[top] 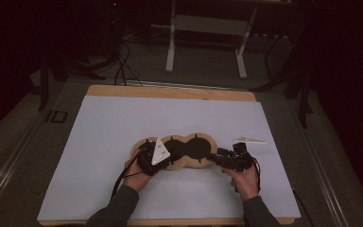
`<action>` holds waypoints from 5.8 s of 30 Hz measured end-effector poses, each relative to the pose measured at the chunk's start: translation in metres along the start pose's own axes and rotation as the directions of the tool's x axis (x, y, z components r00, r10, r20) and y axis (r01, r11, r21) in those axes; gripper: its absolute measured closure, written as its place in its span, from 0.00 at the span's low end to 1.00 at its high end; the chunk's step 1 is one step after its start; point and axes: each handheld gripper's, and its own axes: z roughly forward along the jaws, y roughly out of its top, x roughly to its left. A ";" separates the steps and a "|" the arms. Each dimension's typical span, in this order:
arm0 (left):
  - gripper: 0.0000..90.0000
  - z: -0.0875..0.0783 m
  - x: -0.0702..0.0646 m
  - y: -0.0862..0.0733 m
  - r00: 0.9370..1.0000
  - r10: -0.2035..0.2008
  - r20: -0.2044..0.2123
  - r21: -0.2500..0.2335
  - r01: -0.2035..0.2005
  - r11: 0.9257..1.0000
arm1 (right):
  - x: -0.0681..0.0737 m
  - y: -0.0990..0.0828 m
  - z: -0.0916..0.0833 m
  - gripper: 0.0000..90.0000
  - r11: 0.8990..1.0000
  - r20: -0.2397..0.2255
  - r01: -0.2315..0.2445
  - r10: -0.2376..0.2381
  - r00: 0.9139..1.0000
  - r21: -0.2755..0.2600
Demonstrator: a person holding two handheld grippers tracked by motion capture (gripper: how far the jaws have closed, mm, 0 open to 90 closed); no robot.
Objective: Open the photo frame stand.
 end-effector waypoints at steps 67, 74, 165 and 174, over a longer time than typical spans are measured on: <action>0.45 -0.081 0.022 -0.049 0.988 -0.105 0.113 0.059 0.099 0.993 | -0.012 -0.002 -0.002 0.69 0.991 -0.190 -0.134 0.130 0.973 -0.005; 0.38 -0.095 0.047 -0.064 0.969 -0.245 0.046 0.039 0.243 0.969 | -0.011 -0.003 -0.002 0.69 0.994 -0.189 -0.108 0.104 0.976 -0.013; 0.62 -0.074 0.075 -0.076 0.894 -0.434 0.110 0.089 0.426 0.901 | -0.011 -0.010 0.000 0.66 0.980 -0.076 0.185 -0.179 0.981 0.075; 0.62 -0.072 0.078 -0.072 0.906 -0.412 0.095 0.091 0.404 0.910 | -0.013 -0.008 0.002 0.66 0.981 -0.066 0.181 -0.176 0.982 0.076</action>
